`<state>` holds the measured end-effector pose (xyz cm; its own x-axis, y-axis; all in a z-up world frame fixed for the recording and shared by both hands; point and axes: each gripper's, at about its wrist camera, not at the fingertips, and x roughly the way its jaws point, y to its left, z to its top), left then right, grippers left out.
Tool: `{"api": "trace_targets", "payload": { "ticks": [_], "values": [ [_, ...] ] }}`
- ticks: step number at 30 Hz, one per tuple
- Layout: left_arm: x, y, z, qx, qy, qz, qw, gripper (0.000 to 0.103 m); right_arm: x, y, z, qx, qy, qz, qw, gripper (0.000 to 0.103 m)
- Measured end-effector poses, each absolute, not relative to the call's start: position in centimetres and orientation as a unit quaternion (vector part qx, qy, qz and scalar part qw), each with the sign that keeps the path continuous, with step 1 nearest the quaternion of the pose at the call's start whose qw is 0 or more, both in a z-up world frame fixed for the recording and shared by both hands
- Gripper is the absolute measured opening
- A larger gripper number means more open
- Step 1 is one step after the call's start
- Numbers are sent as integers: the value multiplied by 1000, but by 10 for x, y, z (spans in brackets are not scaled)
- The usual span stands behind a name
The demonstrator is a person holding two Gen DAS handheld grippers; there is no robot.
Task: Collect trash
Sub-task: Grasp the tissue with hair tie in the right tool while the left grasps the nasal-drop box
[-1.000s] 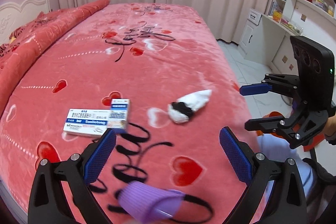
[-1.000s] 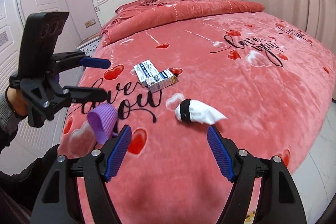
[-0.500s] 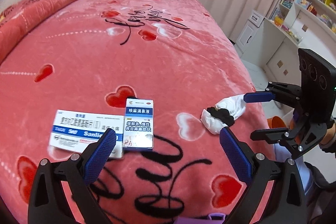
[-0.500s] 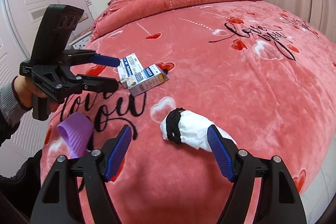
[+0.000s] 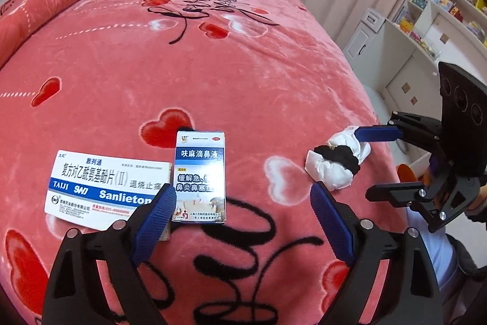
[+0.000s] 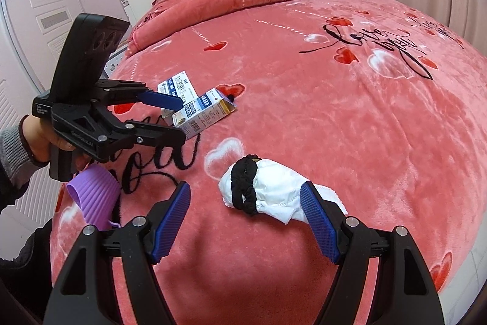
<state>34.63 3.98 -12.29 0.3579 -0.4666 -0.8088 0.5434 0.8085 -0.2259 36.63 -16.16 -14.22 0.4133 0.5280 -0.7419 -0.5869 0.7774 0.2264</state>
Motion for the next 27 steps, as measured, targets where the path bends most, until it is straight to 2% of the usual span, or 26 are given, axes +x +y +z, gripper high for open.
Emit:
{"api": "trace_targets", "payload": {
  "ticks": [10, 17, 25, 27],
  "values": [
    [360, 33, -125, 69, 482, -290, 824, 89, 370, -168, -144, -30, 426, 325, 844, 74],
    [361, 37, -139, 67, 508, -287, 809, 89, 376, -166, -149, -35, 429, 324, 842, 74],
    [365, 38, -139, 61, 502, -290, 812, 89, 385, -158, -155, -38, 428, 322, 844, 74],
    [367, 39, -139, 57, 501, -291, 813, 84, 388, -157, -155, -34, 426, 325, 844, 74]
  ]
}}
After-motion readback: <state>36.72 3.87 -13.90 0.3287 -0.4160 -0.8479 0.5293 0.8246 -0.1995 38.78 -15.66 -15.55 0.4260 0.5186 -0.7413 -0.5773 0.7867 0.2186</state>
